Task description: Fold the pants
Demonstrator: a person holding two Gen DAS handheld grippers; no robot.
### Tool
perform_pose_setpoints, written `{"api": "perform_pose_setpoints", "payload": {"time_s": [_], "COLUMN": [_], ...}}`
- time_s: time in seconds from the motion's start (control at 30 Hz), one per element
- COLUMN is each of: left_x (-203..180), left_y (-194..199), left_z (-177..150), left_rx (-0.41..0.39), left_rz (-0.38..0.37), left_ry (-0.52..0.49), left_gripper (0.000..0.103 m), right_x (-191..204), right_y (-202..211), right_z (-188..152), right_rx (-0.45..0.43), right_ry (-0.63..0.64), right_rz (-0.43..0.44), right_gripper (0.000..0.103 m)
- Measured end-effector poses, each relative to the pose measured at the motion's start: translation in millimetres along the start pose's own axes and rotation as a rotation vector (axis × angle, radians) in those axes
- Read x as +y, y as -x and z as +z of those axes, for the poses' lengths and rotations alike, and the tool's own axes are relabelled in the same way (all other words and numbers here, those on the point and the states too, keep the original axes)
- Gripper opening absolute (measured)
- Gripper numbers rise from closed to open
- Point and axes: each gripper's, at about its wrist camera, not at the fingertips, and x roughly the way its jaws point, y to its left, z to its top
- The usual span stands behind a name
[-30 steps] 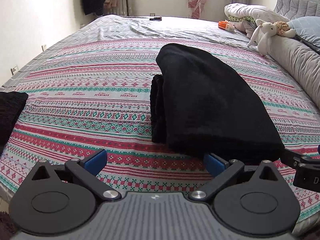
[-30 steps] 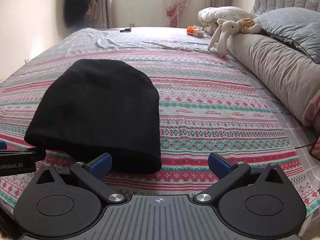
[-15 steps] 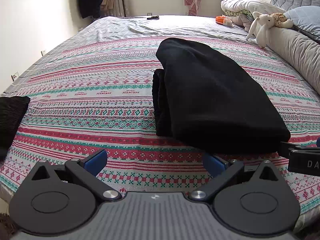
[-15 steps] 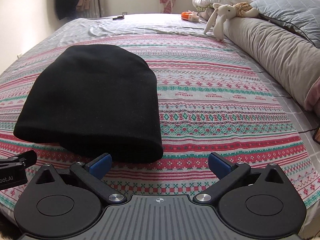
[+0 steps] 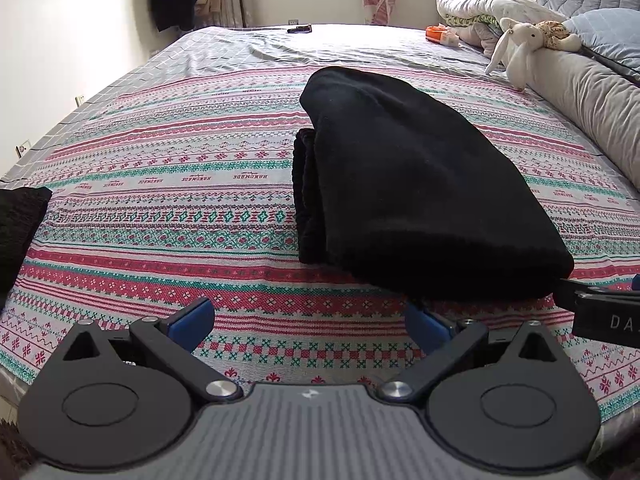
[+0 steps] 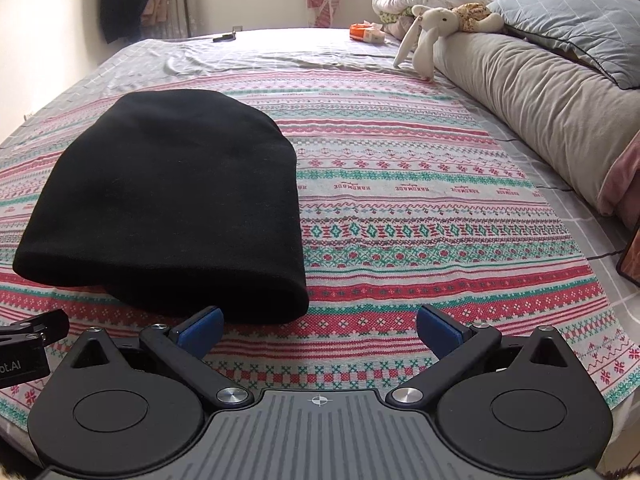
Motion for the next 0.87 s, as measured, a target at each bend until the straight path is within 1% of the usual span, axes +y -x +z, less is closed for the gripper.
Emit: {"api": "perform_pose_setpoints", "payload": {"time_s": [0.7, 0.8, 0.87], "left_x": [-7.8, -5.1, -0.6], "left_y": [-6.7, -6.0, -4.7], "left_z": [-1.8, -2.1, 0.8], "left_rx": [0.03, 0.01, -0.003], "left_rz": [0.004, -0.007, -0.017], "left_ry": [-0.007, -0.002, 0.016], "left_gripper": [0.103, 0.103, 0.103], "right_x": [7.3, 8.2, 8.9], "right_y": [-3.7, -6.6, -7.8], "right_z": [-2.9, -3.5, -2.6], "right_rx": [0.022, 0.026, 0.025], "right_ry": [0.021, 0.02, 0.028], "right_rz": [0.029, 0.02, 0.031], "right_gripper": [0.103, 0.103, 0.103]}}
